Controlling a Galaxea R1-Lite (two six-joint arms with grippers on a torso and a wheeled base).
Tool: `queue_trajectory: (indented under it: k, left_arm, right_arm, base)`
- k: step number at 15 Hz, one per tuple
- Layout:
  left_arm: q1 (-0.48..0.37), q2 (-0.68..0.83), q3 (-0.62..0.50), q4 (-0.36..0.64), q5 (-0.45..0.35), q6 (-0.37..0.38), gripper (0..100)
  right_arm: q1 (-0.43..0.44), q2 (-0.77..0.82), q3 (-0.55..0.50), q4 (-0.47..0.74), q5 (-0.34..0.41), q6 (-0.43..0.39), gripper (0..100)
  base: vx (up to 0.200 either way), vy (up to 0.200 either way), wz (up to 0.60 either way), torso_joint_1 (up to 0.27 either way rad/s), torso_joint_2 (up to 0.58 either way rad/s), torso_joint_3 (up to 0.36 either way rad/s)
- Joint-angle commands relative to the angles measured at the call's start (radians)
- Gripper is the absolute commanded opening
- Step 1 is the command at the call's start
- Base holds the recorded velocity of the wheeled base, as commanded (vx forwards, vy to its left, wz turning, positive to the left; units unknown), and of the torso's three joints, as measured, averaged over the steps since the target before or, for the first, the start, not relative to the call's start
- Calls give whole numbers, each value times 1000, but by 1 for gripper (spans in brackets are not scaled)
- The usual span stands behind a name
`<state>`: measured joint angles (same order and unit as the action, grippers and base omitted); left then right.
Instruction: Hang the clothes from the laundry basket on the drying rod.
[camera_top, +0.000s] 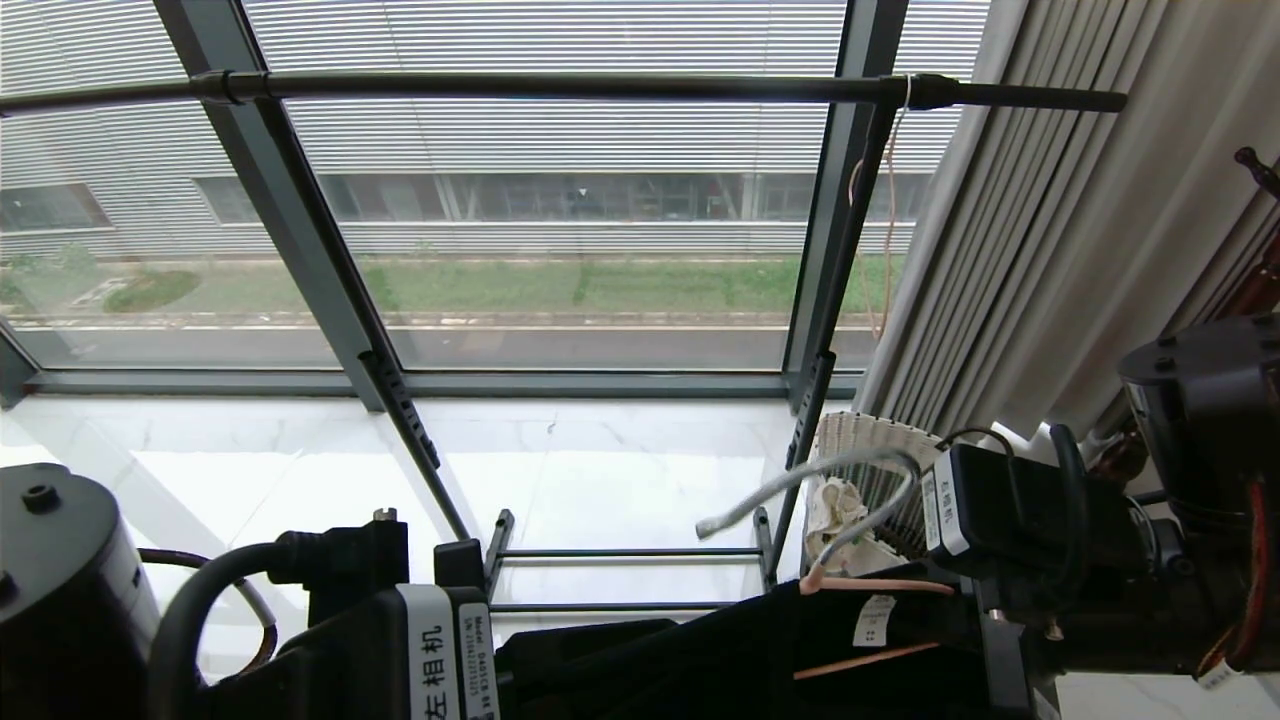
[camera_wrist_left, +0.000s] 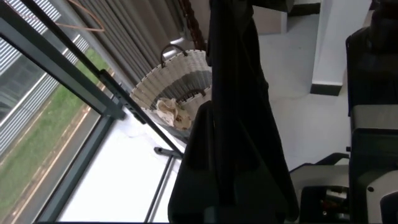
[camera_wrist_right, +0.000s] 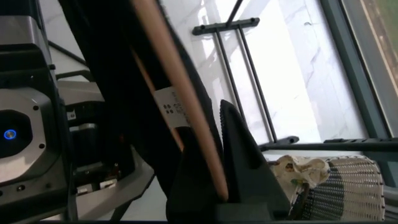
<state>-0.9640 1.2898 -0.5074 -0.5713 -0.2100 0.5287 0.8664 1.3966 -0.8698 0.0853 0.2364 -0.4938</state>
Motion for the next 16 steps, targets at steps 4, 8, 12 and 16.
queue_trajectory:
  k: [4,8,12,16]
  left_arm:
    - [-1,0,9,2,-2,5,0]
    - [11,0,6,2,41,4,100]
    - [94,-9,1,-12,69,-4,100]
    - [252,-10,6,-61,69,-7,100]
  right_arm:
    - [-7,1,2,-30,-3,0,0]
    - [-20,-4,5,-68,-5,0,0]
    - [-52,-5,49,-249,-9,-5,0]
    - [-90,-7,54,-315,-22,-37,0]
  base:
    - [0,0,0,0,0,0]
    - [0,0,0,0,0,0]
    - [0,0,0,0,0,0]
    - [0,0,0,0,0,0]
